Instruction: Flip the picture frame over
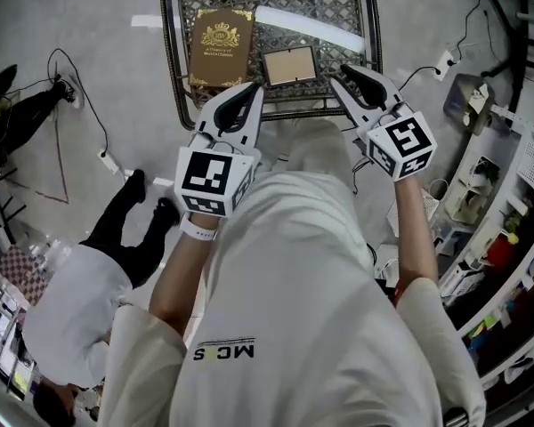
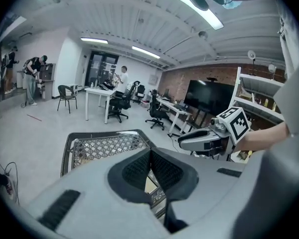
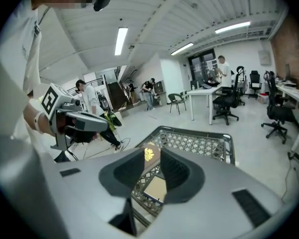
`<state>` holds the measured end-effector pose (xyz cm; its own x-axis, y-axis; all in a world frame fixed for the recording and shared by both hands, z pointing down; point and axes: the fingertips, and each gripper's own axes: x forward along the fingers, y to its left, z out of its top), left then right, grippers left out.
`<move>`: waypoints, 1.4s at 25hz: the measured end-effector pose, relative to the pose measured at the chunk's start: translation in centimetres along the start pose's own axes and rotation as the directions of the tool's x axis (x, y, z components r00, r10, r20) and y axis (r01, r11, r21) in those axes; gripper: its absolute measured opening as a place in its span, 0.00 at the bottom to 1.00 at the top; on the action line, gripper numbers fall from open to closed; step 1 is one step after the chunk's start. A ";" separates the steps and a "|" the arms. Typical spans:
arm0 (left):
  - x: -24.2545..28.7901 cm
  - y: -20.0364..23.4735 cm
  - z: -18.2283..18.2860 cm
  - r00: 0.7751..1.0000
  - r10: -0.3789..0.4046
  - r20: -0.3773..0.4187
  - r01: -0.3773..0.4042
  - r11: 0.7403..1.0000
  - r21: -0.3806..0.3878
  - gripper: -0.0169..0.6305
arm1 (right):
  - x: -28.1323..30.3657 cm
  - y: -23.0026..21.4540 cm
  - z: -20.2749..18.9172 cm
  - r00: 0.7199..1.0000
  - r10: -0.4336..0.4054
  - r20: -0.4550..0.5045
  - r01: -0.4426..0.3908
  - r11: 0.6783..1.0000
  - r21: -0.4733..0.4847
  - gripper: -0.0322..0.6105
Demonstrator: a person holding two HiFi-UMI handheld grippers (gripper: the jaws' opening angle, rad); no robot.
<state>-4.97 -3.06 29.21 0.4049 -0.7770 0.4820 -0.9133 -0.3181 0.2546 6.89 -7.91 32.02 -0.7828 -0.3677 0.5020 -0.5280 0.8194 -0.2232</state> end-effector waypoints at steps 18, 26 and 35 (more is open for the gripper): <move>-5.9 -1.0 7.9 0.977 0.009 0.213 -0.035 0.993 0.116 0.06 | -12.2 1.8 8.4 0.910 -0.265 0.320 0.262 0.964 0.056 0.09; -7.2 -1.0 7.3 0.978 0.012 0.207 -0.037 0.993 0.114 0.06 | -14.5 2.8 8.6 0.880 -0.309 0.360 0.302 0.950 0.077 0.09; -7.6 -1.4 7.7 0.977 0.007 0.214 -0.038 0.989 0.141 0.06 | -14.1 3.6 9.4 0.874 -0.314 0.371 0.324 0.945 0.037 0.09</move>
<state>-7.13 -0.94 18.74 0.3796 -0.8776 0.2928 -0.9251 -0.3617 0.1152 12.95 -3.91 16.27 -0.6407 -0.7416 0.1988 -0.7647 0.6394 -0.0793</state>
